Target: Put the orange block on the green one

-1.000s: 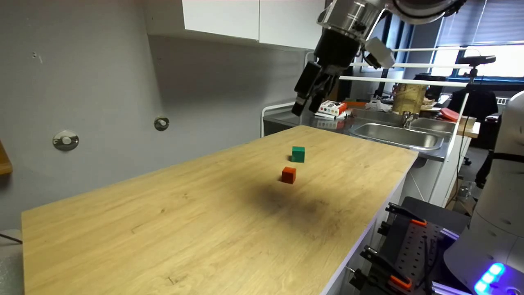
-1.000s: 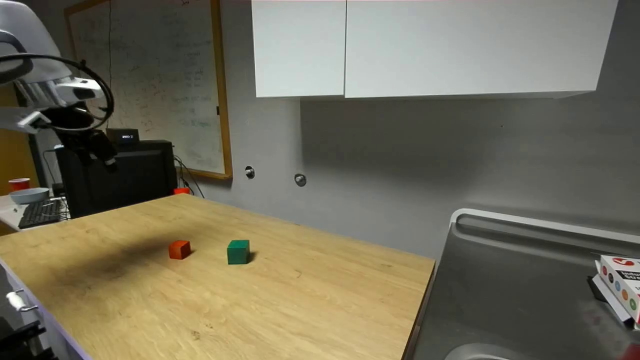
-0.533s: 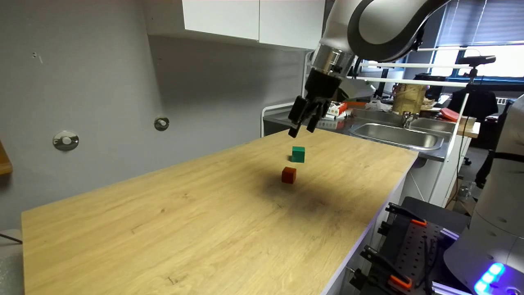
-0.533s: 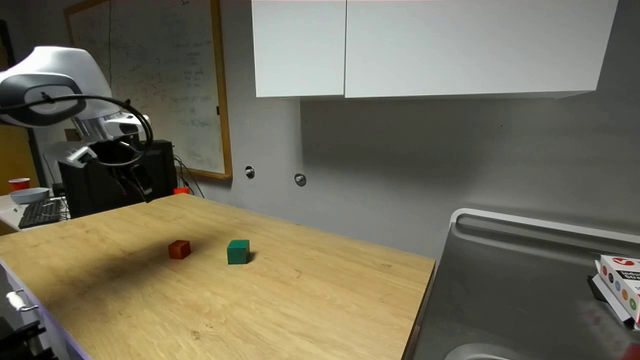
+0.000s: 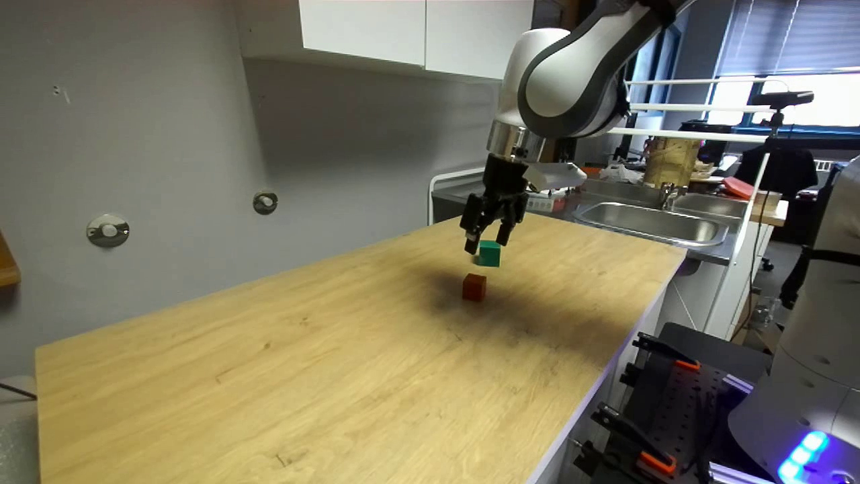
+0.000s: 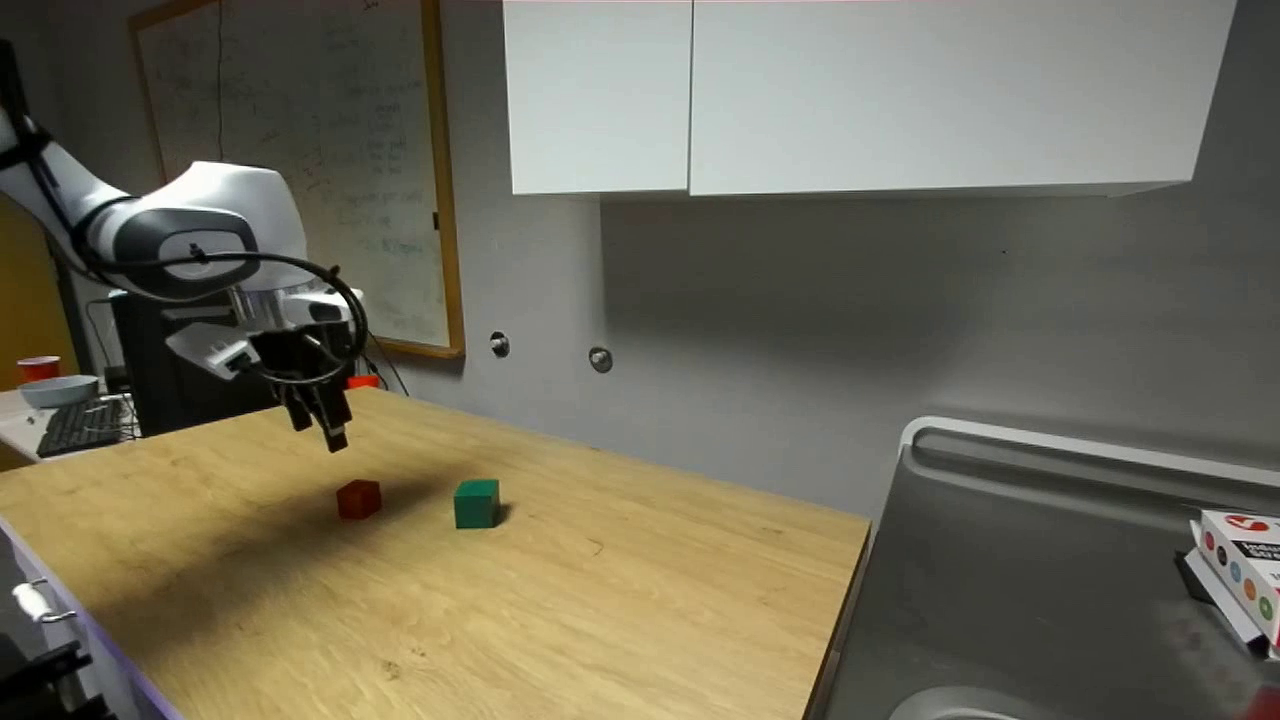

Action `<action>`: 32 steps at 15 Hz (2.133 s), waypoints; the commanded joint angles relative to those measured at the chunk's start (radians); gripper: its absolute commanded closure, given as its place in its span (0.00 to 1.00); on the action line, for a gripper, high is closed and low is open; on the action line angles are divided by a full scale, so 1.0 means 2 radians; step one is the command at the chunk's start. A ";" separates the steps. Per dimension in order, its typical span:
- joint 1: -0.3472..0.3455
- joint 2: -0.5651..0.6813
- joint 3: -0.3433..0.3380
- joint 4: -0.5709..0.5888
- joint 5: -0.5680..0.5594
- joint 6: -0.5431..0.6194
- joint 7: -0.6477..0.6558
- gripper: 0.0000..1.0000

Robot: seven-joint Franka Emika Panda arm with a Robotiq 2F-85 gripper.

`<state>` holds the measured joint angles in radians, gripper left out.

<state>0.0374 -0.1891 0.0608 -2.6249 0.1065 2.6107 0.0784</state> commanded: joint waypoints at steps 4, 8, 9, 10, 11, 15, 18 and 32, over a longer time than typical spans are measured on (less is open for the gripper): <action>-0.003 0.114 -0.012 0.069 0.003 -0.008 -0.007 0.00; -0.004 0.161 -0.013 0.089 0.004 -0.010 -0.009 0.00; -0.005 0.171 -0.013 0.095 0.004 -0.010 -0.010 0.00; -0.005 0.181 -0.013 0.101 0.003 -0.007 -0.009 0.25; -0.006 0.188 -0.013 0.105 0.002 -0.007 -0.009 0.26; -0.008 0.207 -0.013 0.126 0.000 -0.011 -0.013 0.57; -0.010 0.206 -0.014 0.137 0.000 -0.014 -0.015 0.80; -0.055 0.180 -0.045 0.204 0.010 -0.030 -0.031 0.82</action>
<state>-0.0489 0.1888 -0.0107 -2.2499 0.1083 2.5885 0.0571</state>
